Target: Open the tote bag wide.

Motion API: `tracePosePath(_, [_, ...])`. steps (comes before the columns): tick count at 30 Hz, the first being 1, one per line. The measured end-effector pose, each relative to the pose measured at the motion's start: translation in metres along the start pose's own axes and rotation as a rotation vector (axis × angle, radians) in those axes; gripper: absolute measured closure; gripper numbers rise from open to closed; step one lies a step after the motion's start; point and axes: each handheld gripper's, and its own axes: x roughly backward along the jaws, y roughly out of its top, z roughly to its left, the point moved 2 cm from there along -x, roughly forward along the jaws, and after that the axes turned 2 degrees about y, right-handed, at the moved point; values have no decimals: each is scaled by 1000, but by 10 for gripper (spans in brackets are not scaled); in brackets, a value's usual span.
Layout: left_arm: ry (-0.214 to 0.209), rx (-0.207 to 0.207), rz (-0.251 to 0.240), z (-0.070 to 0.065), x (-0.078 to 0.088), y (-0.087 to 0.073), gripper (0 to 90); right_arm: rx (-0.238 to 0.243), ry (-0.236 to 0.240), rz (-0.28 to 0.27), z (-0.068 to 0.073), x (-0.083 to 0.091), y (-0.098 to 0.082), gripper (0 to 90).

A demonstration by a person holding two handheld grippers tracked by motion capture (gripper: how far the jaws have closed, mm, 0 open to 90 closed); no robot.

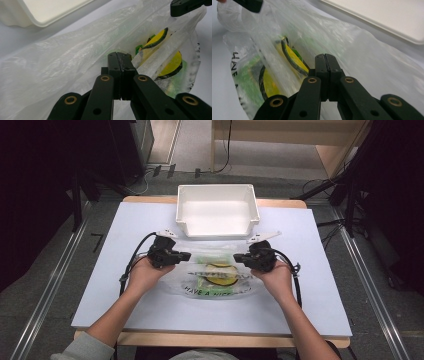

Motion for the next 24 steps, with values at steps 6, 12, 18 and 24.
tracePosePath(6, [15, 9, 17, 1, -12, -13, 900, 5, 37, 23, 8, -22, 2, 900])
tracePosePath(12, [13, 0, 33, -2, -17, -22, 894, 14, 75, 30, 18, -32, 4, 900])
tracePosePath(18, [5, -1, 28, -5, -16, -25, 891, 48, 83, 59, 31, -46, 4, 900])
tracePosePath(24, [-13, -12, 38, -12, -16, -32, 887, 35, 55, 59, 25, -57, 7, 900])
